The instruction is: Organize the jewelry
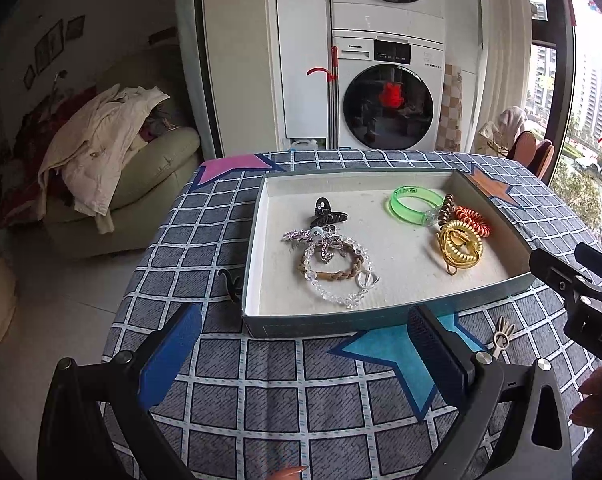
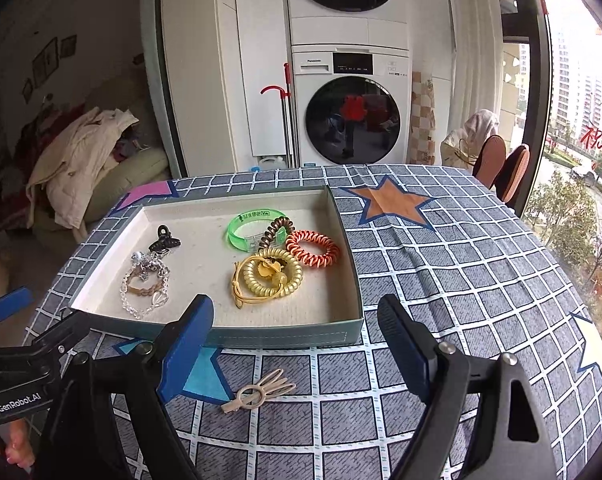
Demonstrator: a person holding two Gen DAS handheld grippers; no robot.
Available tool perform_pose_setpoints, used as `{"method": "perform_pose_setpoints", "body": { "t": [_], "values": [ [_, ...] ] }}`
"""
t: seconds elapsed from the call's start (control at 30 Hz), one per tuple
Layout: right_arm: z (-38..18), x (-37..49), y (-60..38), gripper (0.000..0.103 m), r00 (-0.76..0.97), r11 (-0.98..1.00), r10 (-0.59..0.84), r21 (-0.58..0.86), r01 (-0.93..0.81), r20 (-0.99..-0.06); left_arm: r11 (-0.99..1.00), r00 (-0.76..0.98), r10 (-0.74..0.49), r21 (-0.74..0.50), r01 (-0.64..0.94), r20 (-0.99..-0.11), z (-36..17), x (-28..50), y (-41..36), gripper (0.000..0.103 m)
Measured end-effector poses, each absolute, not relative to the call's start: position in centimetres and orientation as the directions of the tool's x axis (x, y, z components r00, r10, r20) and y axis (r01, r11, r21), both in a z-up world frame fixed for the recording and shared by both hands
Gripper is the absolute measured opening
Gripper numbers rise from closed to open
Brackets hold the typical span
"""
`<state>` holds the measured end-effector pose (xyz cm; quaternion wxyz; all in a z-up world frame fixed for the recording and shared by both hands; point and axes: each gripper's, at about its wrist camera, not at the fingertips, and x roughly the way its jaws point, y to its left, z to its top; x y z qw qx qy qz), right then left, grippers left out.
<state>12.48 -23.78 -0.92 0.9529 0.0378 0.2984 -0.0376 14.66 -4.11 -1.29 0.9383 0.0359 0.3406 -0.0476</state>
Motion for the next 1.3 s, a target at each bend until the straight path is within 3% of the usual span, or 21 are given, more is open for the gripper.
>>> {"method": "perform_pose_setpoints", "body": {
  "t": [0.53, 1.3],
  "values": [
    [-0.8, 10.3, -23.0, 0.086, 0.81, 0.993, -0.101, -0.012, 0.115, -0.577, 0.993, 0.782, -0.016, 0.084, 0.087, -0.623, -1.3, 11.8, -4.9, 0.103],
    [-0.9, 10.2, -22.4, 0.086, 0.794, 0.995, -0.083, -0.007, 0.098, -0.603, 0.995, 0.769, -0.023, 0.056, 0.076, -0.639, -1.3, 11.6, -4.5, 0.103]
  ]
}}
